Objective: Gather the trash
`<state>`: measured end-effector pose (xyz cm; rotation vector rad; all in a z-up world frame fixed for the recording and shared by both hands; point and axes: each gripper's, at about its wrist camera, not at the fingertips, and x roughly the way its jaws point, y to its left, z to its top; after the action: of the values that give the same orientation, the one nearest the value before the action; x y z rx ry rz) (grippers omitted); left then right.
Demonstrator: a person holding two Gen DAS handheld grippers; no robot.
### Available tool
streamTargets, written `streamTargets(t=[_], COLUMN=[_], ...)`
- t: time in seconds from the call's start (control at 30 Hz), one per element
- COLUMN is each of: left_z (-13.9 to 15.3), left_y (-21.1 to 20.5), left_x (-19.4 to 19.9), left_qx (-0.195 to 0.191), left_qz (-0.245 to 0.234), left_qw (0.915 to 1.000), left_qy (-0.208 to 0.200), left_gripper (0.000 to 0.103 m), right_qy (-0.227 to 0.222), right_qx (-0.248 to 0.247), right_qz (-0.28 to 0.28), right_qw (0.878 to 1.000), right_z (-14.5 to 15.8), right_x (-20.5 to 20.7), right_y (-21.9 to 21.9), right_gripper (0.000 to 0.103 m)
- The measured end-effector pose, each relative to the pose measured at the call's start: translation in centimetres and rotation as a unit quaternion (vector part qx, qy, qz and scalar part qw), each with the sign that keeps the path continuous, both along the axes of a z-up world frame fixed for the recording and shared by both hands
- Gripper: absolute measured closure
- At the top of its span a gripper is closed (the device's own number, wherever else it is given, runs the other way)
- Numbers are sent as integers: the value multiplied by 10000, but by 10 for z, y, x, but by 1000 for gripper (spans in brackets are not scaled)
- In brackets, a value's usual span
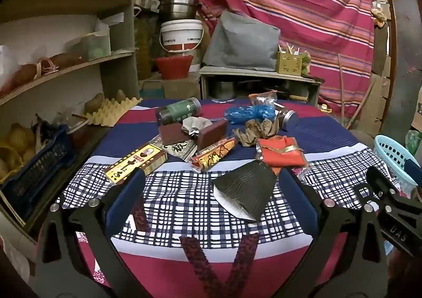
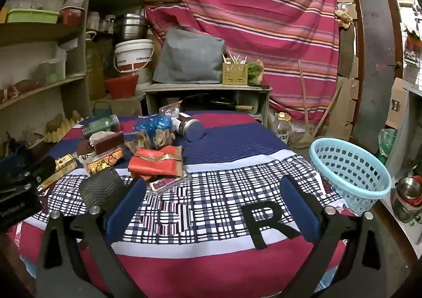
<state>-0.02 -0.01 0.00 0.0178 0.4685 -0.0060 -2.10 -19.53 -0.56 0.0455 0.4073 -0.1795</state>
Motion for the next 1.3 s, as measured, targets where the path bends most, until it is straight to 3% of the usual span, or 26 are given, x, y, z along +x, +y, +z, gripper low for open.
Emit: streamTargets(t=[1.3], left_z=[-3], left_y=[2], left_x=[3], left_qx=[-2], left_qz=[6], left_qw=[10000], left_qy=[49], left_gripper=[5], right_qy=[5], right_qx=[-58], right_qz=[-85], right_qw=[9999], right_z=[3], right_x=[-2], right_y=[-5], right_gripper=[4])
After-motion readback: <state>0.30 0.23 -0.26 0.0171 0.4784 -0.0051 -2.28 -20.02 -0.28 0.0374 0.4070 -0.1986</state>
